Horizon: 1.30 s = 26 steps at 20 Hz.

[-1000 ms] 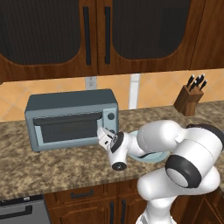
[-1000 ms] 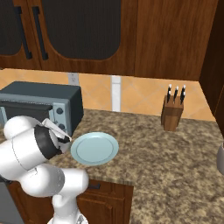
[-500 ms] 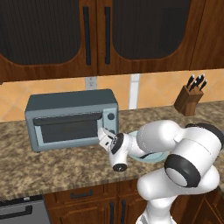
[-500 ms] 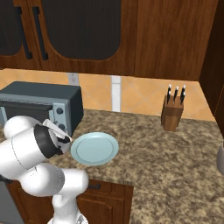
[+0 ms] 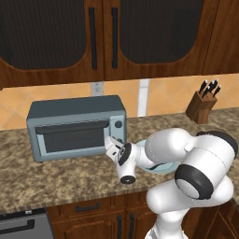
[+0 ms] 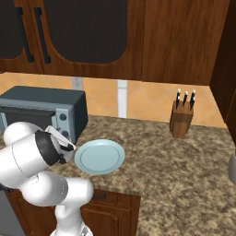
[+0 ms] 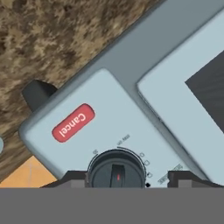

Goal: Pick up the kebab skewer and baguette bread, and place them inside the toaster oven. Close the toaster oven door and start by setting the timer.

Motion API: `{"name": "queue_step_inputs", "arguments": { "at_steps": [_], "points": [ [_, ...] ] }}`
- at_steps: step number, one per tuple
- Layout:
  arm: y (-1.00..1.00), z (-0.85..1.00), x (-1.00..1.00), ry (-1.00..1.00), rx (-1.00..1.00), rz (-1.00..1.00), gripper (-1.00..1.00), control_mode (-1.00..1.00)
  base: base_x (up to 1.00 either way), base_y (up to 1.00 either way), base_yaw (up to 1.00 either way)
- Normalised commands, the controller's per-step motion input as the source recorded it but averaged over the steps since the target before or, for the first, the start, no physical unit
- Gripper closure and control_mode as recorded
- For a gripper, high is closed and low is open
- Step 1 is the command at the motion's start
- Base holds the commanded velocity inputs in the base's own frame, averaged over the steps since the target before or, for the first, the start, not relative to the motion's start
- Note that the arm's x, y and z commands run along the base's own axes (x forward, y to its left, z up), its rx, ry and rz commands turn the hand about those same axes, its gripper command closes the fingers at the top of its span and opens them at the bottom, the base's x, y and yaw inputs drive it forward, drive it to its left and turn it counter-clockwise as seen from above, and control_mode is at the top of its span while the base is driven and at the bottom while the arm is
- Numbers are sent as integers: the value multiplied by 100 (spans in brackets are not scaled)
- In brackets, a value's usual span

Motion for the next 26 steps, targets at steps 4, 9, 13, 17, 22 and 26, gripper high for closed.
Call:
{"name": "queue_step_inputs", "arguments": {
  "at_steps": [4,9,13,17,22,26],
  "points": [
    [-8,-37,-5,0,20,-1,100,-100,0,0,0],
    [-9,-33,-25,-3,20,0,100,-100,0,0,0],
    [-1,-47,-20,0,17,0,100,-100,0,0,0],
    [0,-41,-2,0,16,0,100,-100,0,0,0],
    [0,-23,0,0,23,-3,100,-100,0,0,0],
    [0,-6,4,0,27,-7,100,-100,0,0,0]
  ]
}}
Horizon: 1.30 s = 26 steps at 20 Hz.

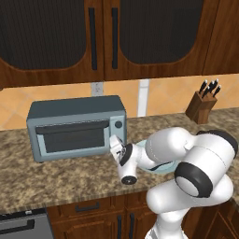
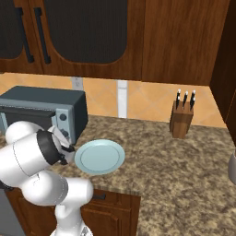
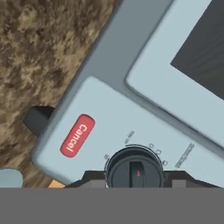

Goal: Pick up the kebab skewer and baguette bread, and place them inside the toaster oven. Close the toaster oven door and start by setting the timer.

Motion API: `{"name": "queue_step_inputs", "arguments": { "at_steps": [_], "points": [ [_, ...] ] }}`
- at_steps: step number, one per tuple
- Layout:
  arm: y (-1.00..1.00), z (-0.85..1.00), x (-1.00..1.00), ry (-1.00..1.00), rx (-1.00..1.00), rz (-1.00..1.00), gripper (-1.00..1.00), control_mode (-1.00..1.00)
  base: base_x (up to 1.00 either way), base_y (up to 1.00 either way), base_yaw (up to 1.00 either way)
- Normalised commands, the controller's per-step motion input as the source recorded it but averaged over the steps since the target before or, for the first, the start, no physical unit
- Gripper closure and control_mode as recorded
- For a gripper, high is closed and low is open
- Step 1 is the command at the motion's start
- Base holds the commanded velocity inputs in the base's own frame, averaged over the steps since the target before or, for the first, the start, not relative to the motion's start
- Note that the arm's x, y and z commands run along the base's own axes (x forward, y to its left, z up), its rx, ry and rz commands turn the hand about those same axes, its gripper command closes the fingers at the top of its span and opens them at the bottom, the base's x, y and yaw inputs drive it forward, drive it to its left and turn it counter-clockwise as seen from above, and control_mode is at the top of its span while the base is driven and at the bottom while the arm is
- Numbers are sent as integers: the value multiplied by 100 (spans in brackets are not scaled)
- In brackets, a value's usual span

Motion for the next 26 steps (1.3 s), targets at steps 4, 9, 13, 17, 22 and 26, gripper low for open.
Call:
{"name": "queue_step_inputs", "arguments": {
  "at_steps": [4,9,13,17,22,26],
  "points": [
    [0,0,18,0,27,-10,100,-100,0,0,0],
    [0,0,8,-1,30,-8,100,-100,0,0,0],
    [0,0,17,-3,32,-8,100,-100,0,0,0],
    [0,0,18,-4,34,-9,100,-100,0,0,0],
    [0,0,22,-4,37,-10,100,-100,0,0,0],
    [0,2,25,-2,38,-11,100,-100,0,0,0]
  ]
}}
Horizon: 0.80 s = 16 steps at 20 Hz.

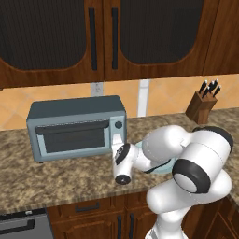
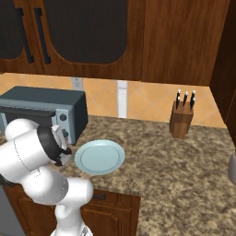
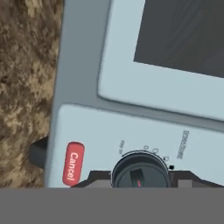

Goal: Pick up the kebab skewer and baguette bread, and place them inside the toaster oven. Close the toaster oven door and start by setting the timer.

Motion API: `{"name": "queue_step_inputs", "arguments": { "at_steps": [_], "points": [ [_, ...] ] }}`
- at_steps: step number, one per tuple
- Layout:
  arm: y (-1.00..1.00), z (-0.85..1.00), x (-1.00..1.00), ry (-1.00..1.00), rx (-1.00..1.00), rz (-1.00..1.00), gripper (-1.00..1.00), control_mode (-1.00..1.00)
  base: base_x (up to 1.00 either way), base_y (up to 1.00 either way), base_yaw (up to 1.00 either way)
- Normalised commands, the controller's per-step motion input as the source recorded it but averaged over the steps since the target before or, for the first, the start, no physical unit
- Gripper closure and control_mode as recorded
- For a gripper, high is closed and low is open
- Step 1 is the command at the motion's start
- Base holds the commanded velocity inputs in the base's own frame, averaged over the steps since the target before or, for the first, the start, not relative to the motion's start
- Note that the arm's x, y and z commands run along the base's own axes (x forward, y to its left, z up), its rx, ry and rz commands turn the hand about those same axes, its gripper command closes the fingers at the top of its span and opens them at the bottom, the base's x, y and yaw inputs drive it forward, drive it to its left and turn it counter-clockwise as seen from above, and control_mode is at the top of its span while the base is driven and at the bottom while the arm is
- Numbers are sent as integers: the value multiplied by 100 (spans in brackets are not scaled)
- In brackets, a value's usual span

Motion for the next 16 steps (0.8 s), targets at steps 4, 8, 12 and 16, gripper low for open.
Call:
{"name": "queue_step_inputs", "arguments": {
  "at_steps": [4,8,12,16],
  "points": [
    [0,12,24,-1,40,-11,100,-100,0,0,0],
    [0,19,30,-1,42,-12,100,-100,0,0,0],
    [0,11,31,-5,43,-14,100,-100,0,0,0],
    [0,3,32,-10,43,-14,100,-100,0,0,0]
  ]
}}
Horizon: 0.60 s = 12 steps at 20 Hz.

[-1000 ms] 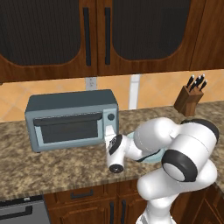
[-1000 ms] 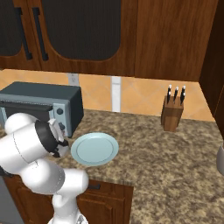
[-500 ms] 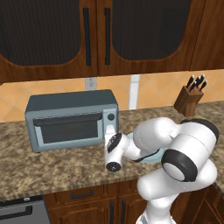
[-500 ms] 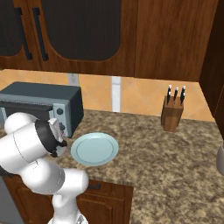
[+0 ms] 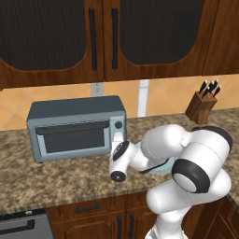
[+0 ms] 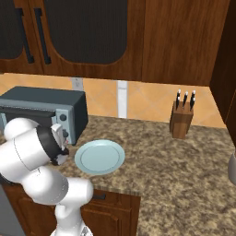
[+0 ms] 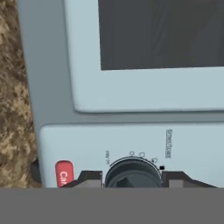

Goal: Pick up the kebab skewer and baguette bread, and place them inside the toaster oven. Close the toaster oven door and start by setting the timer.

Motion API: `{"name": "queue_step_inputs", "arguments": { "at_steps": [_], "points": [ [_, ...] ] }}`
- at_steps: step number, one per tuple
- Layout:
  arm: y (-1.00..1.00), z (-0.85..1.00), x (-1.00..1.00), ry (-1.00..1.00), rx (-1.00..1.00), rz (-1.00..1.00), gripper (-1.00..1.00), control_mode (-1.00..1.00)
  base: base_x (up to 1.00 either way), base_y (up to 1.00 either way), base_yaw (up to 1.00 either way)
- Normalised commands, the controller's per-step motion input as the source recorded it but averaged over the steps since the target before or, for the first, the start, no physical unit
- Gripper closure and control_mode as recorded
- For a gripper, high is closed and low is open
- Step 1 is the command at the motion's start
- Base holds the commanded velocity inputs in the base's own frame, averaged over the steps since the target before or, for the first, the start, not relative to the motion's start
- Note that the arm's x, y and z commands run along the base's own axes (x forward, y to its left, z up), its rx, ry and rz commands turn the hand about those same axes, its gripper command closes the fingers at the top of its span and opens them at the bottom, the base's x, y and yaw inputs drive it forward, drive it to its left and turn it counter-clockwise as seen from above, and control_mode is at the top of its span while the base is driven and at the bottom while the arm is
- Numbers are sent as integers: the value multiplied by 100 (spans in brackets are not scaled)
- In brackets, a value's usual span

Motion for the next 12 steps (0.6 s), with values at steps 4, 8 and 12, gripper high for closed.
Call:
{"name": "queue_step_inputs", "arguments": {
  "at_steps": [4,8,12],
  "points": [
    [0,3,38,-10,43,-14,100,-100,0,0,0],
    [0,5,44,-11,44,-16,100,-100,0,0,0],
    [-2,6,49,-12,47,-16,100,-100,0,0,0]
  ]
}}
